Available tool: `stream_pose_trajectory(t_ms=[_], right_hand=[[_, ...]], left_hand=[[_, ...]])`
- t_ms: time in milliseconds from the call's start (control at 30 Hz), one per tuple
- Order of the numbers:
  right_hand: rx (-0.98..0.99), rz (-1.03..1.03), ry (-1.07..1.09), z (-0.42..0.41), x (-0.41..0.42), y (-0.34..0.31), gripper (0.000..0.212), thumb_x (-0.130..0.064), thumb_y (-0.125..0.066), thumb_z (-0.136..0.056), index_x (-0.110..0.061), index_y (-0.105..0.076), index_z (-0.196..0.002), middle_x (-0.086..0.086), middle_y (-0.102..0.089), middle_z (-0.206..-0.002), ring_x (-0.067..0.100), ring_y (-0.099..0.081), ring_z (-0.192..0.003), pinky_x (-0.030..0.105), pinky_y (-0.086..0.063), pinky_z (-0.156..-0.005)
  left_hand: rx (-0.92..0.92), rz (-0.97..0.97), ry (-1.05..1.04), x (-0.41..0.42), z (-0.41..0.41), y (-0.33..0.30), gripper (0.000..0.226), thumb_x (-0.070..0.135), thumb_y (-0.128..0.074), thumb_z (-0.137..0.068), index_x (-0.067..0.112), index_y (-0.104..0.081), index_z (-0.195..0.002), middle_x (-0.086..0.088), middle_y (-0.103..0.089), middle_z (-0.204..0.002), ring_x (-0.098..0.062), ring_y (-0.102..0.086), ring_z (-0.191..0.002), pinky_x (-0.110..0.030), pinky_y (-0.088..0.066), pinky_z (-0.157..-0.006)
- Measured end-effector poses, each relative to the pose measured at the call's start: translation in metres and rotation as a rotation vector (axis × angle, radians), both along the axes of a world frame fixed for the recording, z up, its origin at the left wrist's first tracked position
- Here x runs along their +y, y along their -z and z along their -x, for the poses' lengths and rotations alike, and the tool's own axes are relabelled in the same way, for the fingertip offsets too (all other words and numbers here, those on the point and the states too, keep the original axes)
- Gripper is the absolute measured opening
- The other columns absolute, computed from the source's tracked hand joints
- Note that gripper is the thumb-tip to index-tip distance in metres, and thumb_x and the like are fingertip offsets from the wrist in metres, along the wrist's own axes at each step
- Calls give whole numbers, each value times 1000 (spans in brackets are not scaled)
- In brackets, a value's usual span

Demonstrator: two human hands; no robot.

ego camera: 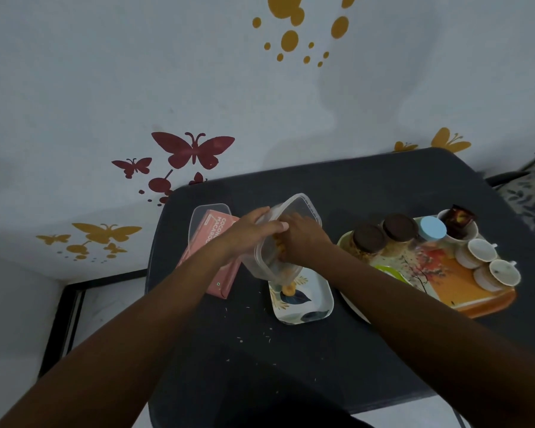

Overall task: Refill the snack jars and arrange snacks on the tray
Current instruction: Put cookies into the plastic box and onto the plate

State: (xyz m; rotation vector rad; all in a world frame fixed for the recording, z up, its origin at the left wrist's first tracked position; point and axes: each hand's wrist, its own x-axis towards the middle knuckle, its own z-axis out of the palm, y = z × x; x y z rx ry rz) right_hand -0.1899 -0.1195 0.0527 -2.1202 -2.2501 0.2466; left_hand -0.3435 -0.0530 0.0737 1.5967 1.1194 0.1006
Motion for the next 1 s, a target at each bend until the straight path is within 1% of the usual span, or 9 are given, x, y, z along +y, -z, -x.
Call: stream_pose_trajectory(t_ms=[267, 433, 567, 633, 700, 767, 833, 900, 1000], right_hand=[[-9, 12, -5, 0, 0, -3, 54, -39, -72, -89, -19, -54, -137, 6, -61, -131, 23, -61, -116, 39, -53, -98], [39, 43, -31, 0, 0, -2, 41, -28, -67, -93, -19, -57, -131, 5, -64, -124, 24, -67, -104, 38, -58, -87], [328, 21, 22, -2, -1, 3, 31, -18, -68, -87, -18, -62, -118, 0, -68, -105, 17, -67, -91, 34, -56, -81], [632, -70, 176, -3, -2, 2, 31, -17, -75, -83, -19, -65, -113, -7, -67, -95, 7, -64, -83, 27, -55, -79], [890, -202, 373, -3, -4, 1, 41, -21, -82, -81, -22, -64, -118, -11, -66, -99, 4, -64, -87, 18, -54, -80], [1061, -335, 531, -3, -7, 0, 42, -22, -85, -80, -29, -61, -114, -14, -66, -97, -4, -65, -86, 11, -54, -77], [1143, -417, 620, -7, -8, 5, 42, -21, -86, -79, -33, -59, -109, -15, -66, -94, -11, -63, -82, 7, -51, -73], [1164, -379, 681, -11, -18, 17, 42, -18, -86, -79, -29, -60, -110, -13, -67, -94, -10, -64, -83, 10, -53, -76], [1091, -61, 714, -12, -37, 57, 43, -13, -82, -80, -18, -63, -118, -2, -70, -101, 10, -68, -96, 29, -56, -91]], left_hand=[[49, -17, -28, 5, -2, 1, 82, 69, -68, -81, 43, -36, -152, 2, -45, -154, -24, -53, -126, -40, -49, -94], [58, -37, -54, 5, 0, 1, 82, 66, -69, -83, 40, -36, -153, 1, -46, -154, -25, -53, -125, -42, -48, -97], [39, -13, -130, 8, 6, -4, 96, 73, -68, -70, 39, -37, -154, 2, -46, -152, -24, -52, -125, -42, -45, -93], [11, -15, -185, 11, 9, -5, 95, 72, -69, -73, 38, -35, -155, 5, -46, -146, -21, -54, -118, -39, -46, -87], [-41, -19, -258, 13, 14, -7, 89, 68, -69, -79, 37, -34, -155, 5, -48, -137, -16, -57, -106, -35, -47, -80], [-97, -40, -362, 17, 20, -8, 83, 65, -68, -80, 37, -38, -152, 6, -55, -133, -18, -61, -106, -39, -53, -84], [-151, -68, -471, 22, 24, -9, 71, 63, -68, -80, 39, -48, -143, 7, -63, -125, -20, -66, -105, -40, -55, -82], [-230, -107, -572, 24, 28, -11, 61, 59, -70, -80, 39, -56, -135, 8, -67, -119, -18, -68, -104, -40, -57, -83], [-271, -139, -660, 21, 30, -8, 58, 55, -70, -84, 38, -55, -137, 12, -66, -116, -12, -67, -102, -34, -55, -78]])
